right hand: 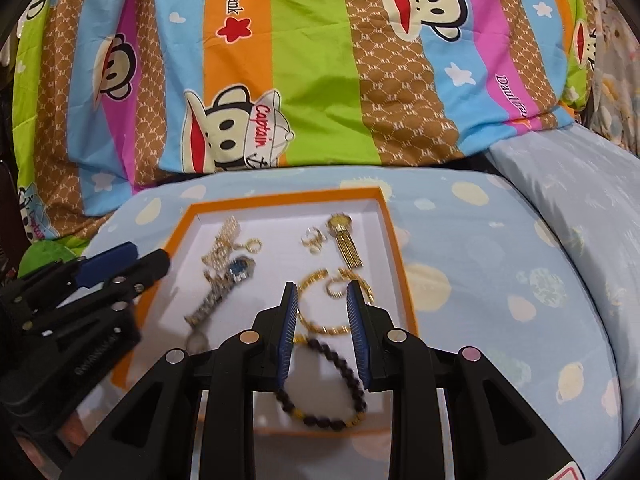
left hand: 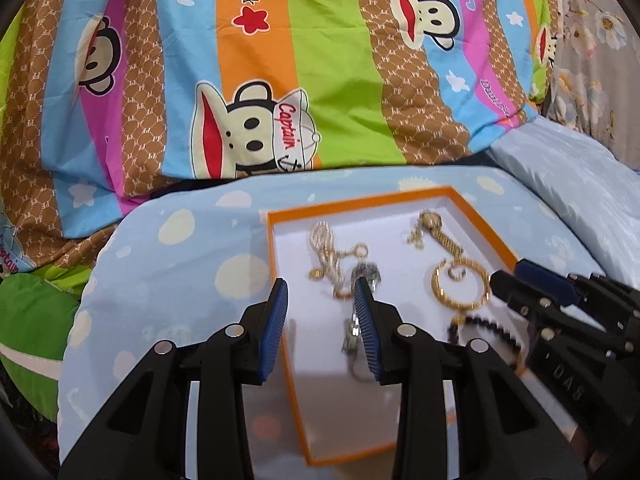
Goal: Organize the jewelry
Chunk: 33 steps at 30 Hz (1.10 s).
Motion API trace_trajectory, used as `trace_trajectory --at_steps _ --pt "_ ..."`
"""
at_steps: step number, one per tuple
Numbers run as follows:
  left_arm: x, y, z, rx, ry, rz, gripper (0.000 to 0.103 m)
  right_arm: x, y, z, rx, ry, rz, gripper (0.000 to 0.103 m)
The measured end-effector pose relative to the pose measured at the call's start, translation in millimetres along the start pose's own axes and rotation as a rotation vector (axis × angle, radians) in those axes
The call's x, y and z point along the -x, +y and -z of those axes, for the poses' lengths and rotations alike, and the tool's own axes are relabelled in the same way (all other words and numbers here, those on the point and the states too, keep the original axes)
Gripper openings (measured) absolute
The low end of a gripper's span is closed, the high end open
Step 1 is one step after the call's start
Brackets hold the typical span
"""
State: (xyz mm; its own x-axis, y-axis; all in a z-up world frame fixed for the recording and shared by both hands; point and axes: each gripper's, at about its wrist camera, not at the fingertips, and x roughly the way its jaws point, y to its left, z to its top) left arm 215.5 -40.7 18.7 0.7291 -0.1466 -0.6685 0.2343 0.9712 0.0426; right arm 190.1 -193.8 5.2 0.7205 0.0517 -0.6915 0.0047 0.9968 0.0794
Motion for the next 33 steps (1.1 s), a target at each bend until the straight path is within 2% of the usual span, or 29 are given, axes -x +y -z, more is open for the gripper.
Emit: trace_trajectory --at_steps 7,10,21,27,29,31,33 --pt "8 -3 37 -0.085 0.041 -0.057 0.034 7 -7 24 -0.005 0.05 0.013 0.025" --pt "4 5 46 -0.061 0.071 -0.066 0.034 9 -6 31 -0.01 0.055 0.011 0.026" --pt "0 29 49 0.019 0.079 -0.094 0.038 21 9 46 -0.001 0.03 0.004 0.029" --pt "12 25 51 0.034 0.044 -0.081 0.039 30 3 47 -0.048 0.001 -0.007 0.031" --pt "18 22 54 0.051 0.034 -0.07 0.039 37 3 49 -0.054 -0.018 -0.008 0.035" --pt "27 18 58 0.06 0.017 -0.069 0.039 45 6 53 -0.056 -0.04 0.002 0.045" --pt "34 13 62 0.066 0.001 -0.07 0.039 51 8 58 -0.059 -0.054 0.014 0.049"
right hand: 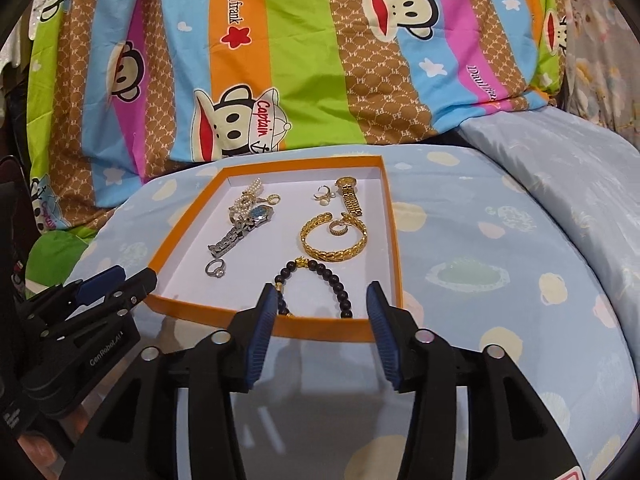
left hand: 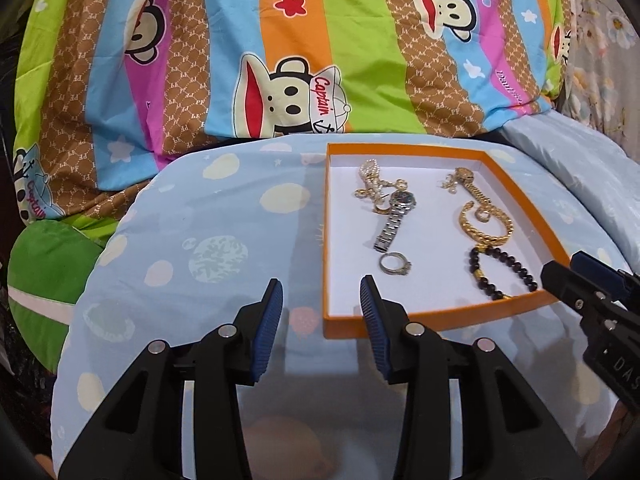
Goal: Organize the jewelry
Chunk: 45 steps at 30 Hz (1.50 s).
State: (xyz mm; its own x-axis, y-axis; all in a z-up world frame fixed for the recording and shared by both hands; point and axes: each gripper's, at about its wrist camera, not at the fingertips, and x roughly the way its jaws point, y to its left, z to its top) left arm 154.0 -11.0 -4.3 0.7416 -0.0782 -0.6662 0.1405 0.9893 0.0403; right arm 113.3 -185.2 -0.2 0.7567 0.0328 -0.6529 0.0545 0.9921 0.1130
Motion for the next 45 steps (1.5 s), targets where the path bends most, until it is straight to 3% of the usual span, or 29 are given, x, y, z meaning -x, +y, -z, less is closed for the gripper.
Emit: trace_trajectory --at_steps 4,13,17,25,41,45 --pt "11 -9 8 -0.01 -0.012 -0.006 0.046 11 2 9 -0.011 -0.014 0.02 0.052" --pt "30 -21 22 -0.019 -0.028 -0.021 0.046 30 23 29 0.072 -0.055 0.124 0.064" --pt "34 -18 25 0.005 -0.026 -0.019 0.048 34 20 34 0.053 -0.049 0.138 0.071" --pt "46 -20 28 0.001 -0.073 -0.055 0.066 41 5 39 -0.009 -0.045 0.152 0.085" --pt "41 -16 27 0.022 -0.049 -0.121 0.093 33 -1 38 -0.041 -0.009 0.159 0.085" --pt "41 -16 28 0.023 -0.047 -0.125 0.094 35 -1 38 -0.042 -0.017 0.165 0.085"
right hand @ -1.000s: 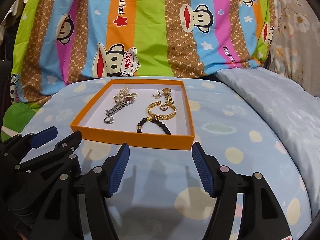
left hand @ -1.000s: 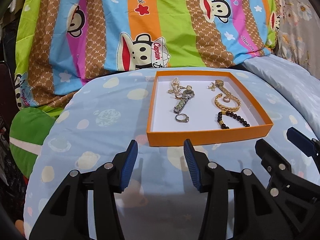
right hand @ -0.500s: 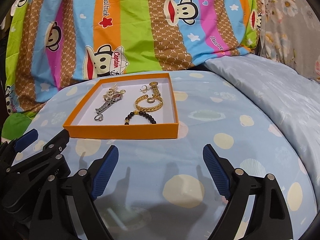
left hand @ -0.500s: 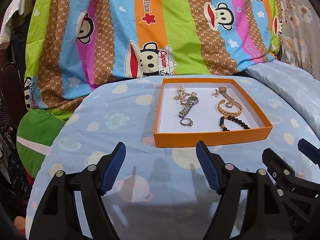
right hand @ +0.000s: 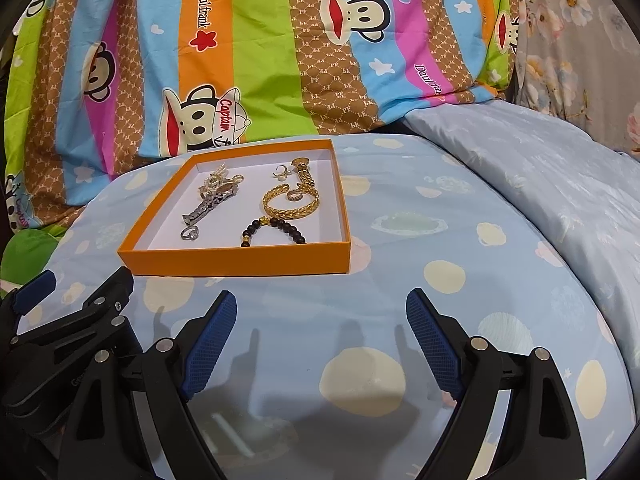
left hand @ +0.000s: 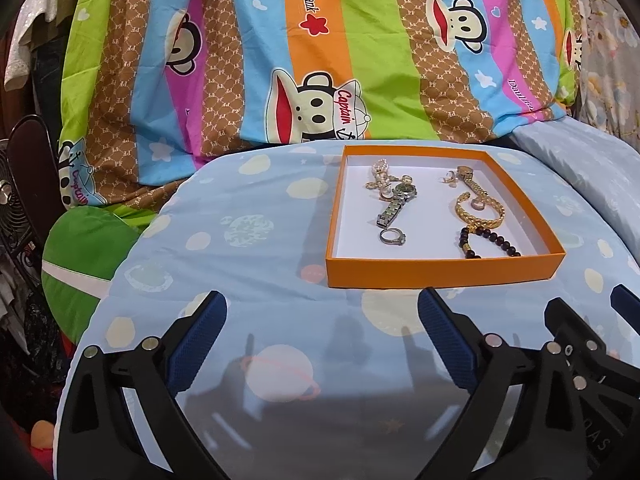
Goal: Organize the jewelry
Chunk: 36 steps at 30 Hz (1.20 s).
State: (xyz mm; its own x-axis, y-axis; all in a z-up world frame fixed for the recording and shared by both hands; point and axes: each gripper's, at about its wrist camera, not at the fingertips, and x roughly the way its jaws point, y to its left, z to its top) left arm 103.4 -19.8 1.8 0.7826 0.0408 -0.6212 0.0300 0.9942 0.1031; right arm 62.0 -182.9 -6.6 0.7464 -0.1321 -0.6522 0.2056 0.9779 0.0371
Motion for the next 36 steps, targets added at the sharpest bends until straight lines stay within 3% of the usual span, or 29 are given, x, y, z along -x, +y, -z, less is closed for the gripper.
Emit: trace_trajectory --at_steps 36 --pt "-0.3 0.6 -0.5 0.0 0.002 -0.009 0.095 1.8 -2.4 -0.8 -0.004 -0.012 0.004 0.085"
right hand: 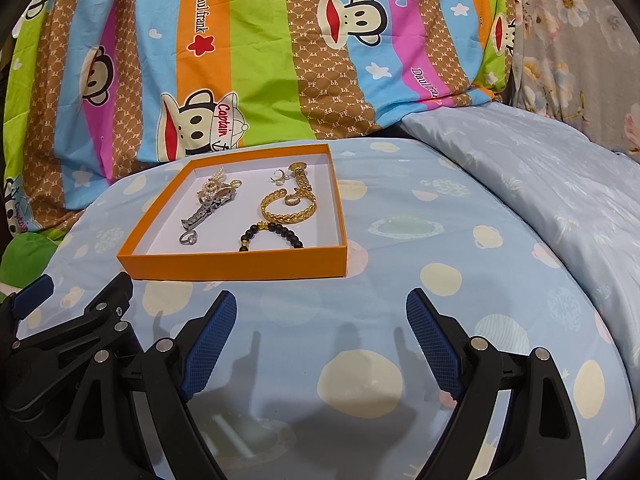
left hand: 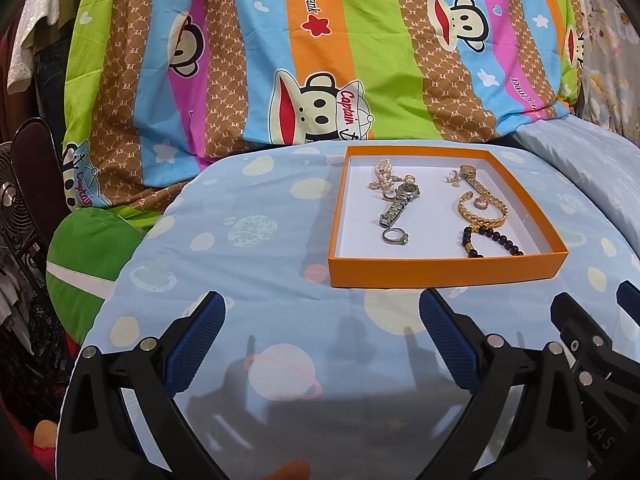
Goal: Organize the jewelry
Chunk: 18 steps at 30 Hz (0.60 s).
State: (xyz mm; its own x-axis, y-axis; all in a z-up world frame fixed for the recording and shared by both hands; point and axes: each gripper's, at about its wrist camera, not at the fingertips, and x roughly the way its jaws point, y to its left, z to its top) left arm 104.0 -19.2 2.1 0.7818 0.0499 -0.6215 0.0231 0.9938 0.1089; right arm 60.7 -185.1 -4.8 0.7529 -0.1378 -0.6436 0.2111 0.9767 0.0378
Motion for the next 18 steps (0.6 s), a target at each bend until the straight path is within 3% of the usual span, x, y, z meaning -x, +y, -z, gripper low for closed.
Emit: trace_trajectory --at_steps 18 --pt "-0.7 2.3 -1.6 0.003 0.006 0.011 0.095 0.5 0.9 -0.2 0.001 -0.002 0.001 0.085"
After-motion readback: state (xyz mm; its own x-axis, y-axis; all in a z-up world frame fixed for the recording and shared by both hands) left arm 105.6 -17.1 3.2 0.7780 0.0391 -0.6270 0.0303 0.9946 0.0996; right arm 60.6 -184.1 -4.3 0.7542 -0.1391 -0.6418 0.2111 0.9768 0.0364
